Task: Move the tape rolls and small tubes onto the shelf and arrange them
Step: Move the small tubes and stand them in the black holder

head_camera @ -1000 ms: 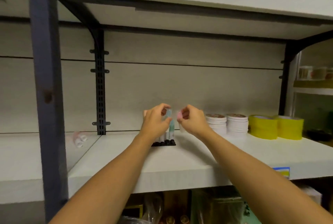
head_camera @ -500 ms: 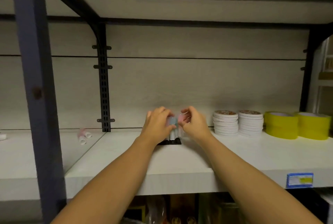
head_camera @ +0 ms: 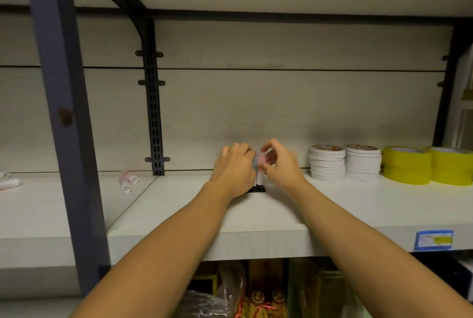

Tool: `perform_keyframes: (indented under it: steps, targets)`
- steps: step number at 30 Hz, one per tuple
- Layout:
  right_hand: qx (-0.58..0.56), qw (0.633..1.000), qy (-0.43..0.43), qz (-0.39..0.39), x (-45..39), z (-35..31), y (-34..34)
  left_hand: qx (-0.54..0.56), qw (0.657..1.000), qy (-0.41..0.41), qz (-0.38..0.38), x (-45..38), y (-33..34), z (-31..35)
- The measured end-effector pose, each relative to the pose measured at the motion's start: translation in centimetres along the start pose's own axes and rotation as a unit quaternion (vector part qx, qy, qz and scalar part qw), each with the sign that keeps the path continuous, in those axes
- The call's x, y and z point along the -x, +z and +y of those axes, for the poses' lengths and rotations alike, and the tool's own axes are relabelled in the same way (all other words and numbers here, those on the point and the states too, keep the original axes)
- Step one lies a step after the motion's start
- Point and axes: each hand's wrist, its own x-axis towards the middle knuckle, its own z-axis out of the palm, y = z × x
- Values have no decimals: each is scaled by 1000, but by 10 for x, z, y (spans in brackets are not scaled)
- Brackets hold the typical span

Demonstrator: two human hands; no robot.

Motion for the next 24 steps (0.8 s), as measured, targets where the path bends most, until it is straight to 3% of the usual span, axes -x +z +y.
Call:
perform_keyframes:
  steps: [19, 24]
  targets:
    - [154, 985, -47, -57, 11, -12, -8, 55, 995, -81, 34, 11, -16, -8]
    - [172, 980, -36, -92, 31, -23, -31, 17, 993, -119, -21, 36, -51, -8]
